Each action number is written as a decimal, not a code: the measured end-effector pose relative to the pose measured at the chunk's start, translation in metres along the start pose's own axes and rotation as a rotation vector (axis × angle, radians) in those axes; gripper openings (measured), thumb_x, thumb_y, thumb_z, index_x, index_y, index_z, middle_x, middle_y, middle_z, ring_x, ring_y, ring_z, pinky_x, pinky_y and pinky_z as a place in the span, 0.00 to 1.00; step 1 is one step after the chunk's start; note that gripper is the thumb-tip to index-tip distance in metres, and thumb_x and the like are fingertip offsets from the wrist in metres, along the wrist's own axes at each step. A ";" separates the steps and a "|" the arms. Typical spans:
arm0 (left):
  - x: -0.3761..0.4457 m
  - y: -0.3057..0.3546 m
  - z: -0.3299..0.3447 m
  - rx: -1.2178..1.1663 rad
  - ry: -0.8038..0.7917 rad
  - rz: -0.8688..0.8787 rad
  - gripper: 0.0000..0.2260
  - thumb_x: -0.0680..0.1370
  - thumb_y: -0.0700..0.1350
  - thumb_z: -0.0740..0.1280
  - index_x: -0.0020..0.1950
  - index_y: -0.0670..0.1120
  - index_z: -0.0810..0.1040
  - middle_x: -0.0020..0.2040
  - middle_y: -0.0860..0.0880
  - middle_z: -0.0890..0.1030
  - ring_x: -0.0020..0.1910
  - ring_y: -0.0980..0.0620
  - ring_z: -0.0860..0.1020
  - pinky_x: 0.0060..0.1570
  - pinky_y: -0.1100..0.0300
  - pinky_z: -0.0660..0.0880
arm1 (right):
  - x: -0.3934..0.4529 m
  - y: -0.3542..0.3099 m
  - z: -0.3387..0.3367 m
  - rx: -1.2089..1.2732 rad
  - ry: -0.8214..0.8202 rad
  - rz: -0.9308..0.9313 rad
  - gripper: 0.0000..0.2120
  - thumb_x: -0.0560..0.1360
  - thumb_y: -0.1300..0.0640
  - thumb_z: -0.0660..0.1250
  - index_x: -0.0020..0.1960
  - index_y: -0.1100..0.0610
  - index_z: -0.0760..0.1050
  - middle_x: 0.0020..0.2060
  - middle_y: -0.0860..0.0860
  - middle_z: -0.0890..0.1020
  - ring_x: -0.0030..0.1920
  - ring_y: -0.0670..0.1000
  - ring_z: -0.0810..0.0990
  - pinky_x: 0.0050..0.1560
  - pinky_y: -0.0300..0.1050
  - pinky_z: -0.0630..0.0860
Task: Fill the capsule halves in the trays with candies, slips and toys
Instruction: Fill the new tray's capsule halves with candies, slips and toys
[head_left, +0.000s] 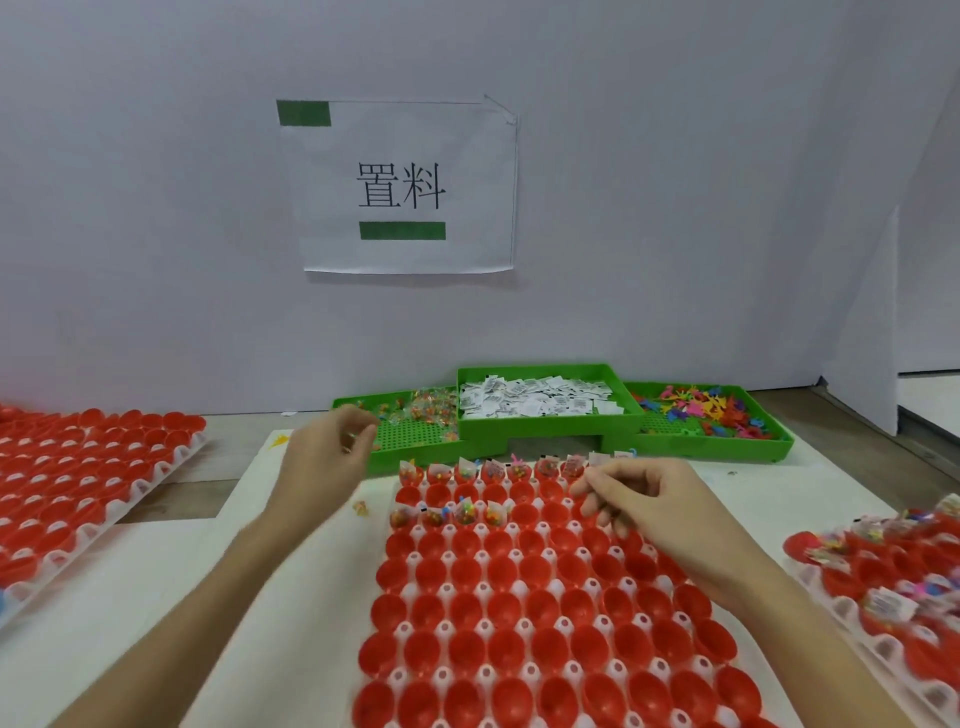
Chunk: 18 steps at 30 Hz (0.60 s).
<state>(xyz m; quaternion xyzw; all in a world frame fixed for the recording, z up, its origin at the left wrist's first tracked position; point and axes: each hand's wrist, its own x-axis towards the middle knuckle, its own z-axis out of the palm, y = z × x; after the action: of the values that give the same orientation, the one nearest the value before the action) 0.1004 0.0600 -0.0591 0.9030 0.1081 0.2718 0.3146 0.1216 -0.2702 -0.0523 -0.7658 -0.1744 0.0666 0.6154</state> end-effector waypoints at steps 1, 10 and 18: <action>0.019 -0.009 -0.001 0.090 -0.023 -0.018 0.06 0.82 0.42 0.69 0.55 0.43 0.85 0.49 0.47 0.87 0.45 0.48 0.82 0.46 0.58 0.75 | 0.000 0.000 0.001 0.000 -0.001 -0.004 0.12 0.82 0.58 0.67 0.44 0.57 0.87 0.37 0.56 0.86 0.35 0.47 0.80 0.36 0.36 0.77; 0.082 -0.037 0.020 0.489 -0.366 0.018 0.11 0.75 0.48 0.77 0.53 0.43 0.87 0.49 0.45 0.87 0.47 0.48 0.82 0.44 0.61 0.73 | 0.001 0.000 -0.006 0.034 0.019 0.002 0.12 0.82 0.57 0.67 0.44 0.56 0.87 0.37 0.55 0.86 0.35 0.46 0.81 0.35 0.35 0.76; 0.067 -0.036 0.017 0.216 -0.184 -0.057 0.10 0.71 0.34 0.78 0.40 0.45 0.80 0.38 0.48 0.83 0.41 0.47 0.82 0.38 0.61 0.74 | 0.001 0.000 -0.007 0.027 0.030 0.011 0.12 0.82 0.57 0.67 0.43 0.56 0.87 0.37 0.55 0.86 0.35 0.47 0.81 0.36 0.35 0.76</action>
<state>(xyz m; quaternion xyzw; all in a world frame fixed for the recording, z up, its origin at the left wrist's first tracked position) 0.1649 0.1039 -0.0646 0.9493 0.1330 0.1654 0.2320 0.1249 -0.2764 -0.0504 -0.7593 -0.1602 0.0609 0.6277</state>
